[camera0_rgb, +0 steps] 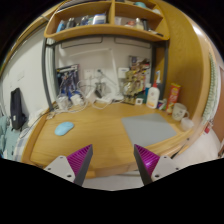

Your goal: Arrange mouse

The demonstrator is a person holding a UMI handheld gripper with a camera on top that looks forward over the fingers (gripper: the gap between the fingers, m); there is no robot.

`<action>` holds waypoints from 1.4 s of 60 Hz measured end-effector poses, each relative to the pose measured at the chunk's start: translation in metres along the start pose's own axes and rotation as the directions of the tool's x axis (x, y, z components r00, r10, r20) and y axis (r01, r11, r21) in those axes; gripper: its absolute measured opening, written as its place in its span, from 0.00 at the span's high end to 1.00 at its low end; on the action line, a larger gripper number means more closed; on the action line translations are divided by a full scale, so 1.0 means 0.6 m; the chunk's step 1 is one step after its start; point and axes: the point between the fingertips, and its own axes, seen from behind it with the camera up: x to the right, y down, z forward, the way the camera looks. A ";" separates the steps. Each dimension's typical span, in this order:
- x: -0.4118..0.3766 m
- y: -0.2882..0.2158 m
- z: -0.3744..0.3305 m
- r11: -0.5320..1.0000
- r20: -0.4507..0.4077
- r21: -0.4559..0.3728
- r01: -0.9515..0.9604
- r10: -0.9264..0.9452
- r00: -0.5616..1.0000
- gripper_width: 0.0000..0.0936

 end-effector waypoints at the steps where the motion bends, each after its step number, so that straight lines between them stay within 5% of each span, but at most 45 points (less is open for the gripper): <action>1: -0.019 0.007 0.007 1.000 0.011 -0.007 0.000 0.000 1.000 0.12; 20: -0.290 0.052 0.130 0.993 0.181 -0.112 0.045 -0.024 0.983 0.10; 62: -0.496 -0.023 0.379 0.984 0.184 -0.167 0.069 -0.037 0.982 0.14; 84: -0.482 -0.022 0.390 0.979 0.176 -0.145 0.144 -0.118 0.977 0.56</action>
